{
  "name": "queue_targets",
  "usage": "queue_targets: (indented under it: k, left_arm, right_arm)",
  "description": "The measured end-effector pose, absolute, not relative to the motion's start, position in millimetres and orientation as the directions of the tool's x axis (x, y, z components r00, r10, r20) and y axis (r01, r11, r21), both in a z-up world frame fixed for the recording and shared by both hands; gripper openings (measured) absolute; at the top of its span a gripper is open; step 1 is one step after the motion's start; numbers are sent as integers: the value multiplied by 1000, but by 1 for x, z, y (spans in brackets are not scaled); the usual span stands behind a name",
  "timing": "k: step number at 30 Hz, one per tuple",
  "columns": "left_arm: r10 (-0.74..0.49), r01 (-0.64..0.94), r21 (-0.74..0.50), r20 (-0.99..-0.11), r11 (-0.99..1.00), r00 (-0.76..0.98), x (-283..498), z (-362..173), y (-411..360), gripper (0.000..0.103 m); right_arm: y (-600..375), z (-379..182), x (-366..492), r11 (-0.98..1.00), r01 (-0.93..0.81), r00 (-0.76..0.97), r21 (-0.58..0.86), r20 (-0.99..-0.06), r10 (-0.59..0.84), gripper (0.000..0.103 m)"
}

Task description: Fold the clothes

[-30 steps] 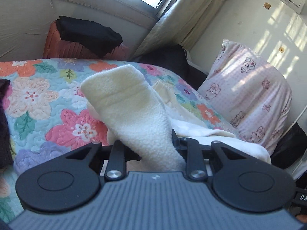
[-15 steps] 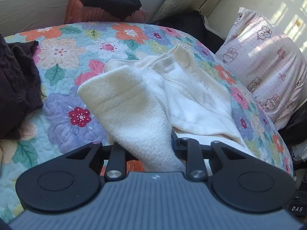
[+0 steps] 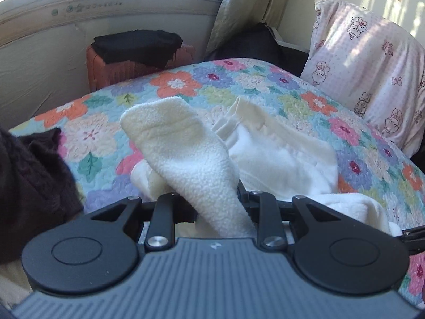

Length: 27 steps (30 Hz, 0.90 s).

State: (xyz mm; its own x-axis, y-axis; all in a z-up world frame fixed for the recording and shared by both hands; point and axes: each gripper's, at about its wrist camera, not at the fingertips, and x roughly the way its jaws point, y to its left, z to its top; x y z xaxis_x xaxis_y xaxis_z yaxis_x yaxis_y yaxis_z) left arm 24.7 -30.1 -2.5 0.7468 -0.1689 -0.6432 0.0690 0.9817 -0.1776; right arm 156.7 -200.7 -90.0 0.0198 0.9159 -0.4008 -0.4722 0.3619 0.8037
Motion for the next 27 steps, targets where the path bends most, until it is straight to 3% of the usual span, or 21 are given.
queue_targets:
  k: [3,7,10,14,21,25,27]
  left_arm:
    - [-204,127,-163,-651,978,731,72,8,-49,25]
    - [-248,197,-155,-699,968,670,141,5,-81,26]
    - [-284,264,-140,-702,954,653,172,-17,-107,27]
    - [-305,239,-192,-682,952,665,175,-59,-116,27]
    - [-290,250,-159,-678,955,675,183,-53,-124,28]
    - [-271,221,-158,-645,962,715,170,-36,-126,28]
    - [-258,210,-151,-624,966,738,161,-34,-126,28]
  right_arm:
    - [-207,-80,194,379,-450,69,808,-392,917,22]
    - [-223,-69,235,503,-463,216,730,-458,862,25]
    - [-240,-78,257,584,-440,326,682,-485,812,27]
    - [-256,-116,266,613,-393,373,686,-490,788,28]
    - [-266,-132,285,547,-418,338,725,-435,835,28]
    - [-273,-121,278,458,-433,324,776,-340,883,32]
    - [-270,-114,273,474,-461,332,750,-350,876,32]
